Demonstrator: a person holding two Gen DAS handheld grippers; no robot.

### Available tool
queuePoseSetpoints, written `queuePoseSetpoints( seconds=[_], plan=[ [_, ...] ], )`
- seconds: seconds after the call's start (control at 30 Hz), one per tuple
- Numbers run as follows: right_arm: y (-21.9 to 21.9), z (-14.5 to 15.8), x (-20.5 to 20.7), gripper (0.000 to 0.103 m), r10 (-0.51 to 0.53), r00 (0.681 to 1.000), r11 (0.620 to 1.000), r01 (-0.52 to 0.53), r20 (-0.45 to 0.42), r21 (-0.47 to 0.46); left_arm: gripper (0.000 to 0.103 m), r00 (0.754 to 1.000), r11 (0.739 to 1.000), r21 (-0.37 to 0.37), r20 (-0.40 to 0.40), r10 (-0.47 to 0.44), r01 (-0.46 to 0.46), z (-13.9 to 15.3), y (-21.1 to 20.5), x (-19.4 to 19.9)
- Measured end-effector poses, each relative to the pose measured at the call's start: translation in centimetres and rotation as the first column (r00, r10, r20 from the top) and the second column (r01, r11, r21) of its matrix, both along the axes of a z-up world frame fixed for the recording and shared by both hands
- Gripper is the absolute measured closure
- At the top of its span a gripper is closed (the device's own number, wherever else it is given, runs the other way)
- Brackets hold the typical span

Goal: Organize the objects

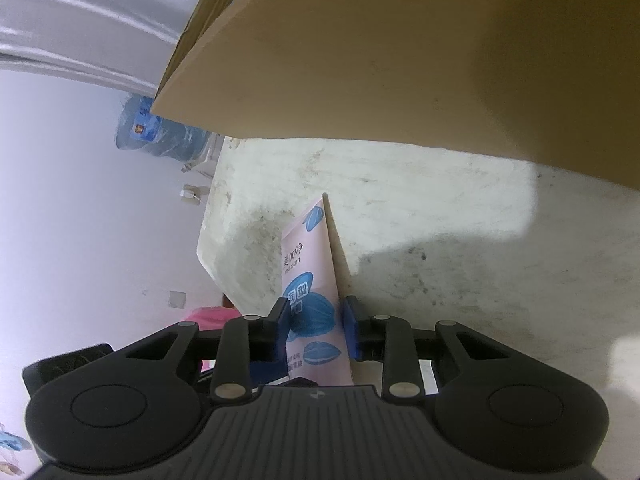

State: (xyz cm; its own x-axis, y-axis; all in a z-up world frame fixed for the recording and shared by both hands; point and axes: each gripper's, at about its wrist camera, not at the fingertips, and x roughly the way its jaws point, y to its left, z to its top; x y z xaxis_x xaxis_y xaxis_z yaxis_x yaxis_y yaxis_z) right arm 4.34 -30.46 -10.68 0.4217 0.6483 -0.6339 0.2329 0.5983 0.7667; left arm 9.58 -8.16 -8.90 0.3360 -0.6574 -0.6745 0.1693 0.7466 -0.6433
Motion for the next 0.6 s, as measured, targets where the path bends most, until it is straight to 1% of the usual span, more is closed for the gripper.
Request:
queuePoseSetpoints(
  seconds=[0.13,0.23,0.33,0.4,0.6],
  plan=[
    [0.81,-0.06,0.42,0.071,0.003,1.0,1.0,-0.004,0.008,0.006,0.041,1.0,1.0,0.016,0.018,0.005,-0.006,0.12,0.06,0.04],
    [1.04,-0.22,0.54,0.071,0.001,1.0,1.0,-0.002,0.007,0.026,0.044,0.999,0.999,0.039,0.041,0.008,-0.009,0.29,-0.08,-0.04],
    [1.01,-0.35,0.55,0.07,0.001,1.0,0.999,-0.001,0.004,0.042,0.053,0.998,0.997,0.075,0.065,0.001,-0.006,0.38,-0.21,-0.36],
    [1.13,-0.38,0.47,0.07,0.004,1.0,0.999,-0.005,0.003,0.045,0.056,0.997,0.996,0.093,0.078,-0.002,-0.005,0.42,-0.27,-0.54],
    [0.9,-0.16,-0.34,0.07,0.001,1.0,0.999,-0.001,0.004,0.041,0.057,0.997,0.995,0.102,0.083,-0.003,-0.005,0.62,-0.43,-0.74]
  ],
)
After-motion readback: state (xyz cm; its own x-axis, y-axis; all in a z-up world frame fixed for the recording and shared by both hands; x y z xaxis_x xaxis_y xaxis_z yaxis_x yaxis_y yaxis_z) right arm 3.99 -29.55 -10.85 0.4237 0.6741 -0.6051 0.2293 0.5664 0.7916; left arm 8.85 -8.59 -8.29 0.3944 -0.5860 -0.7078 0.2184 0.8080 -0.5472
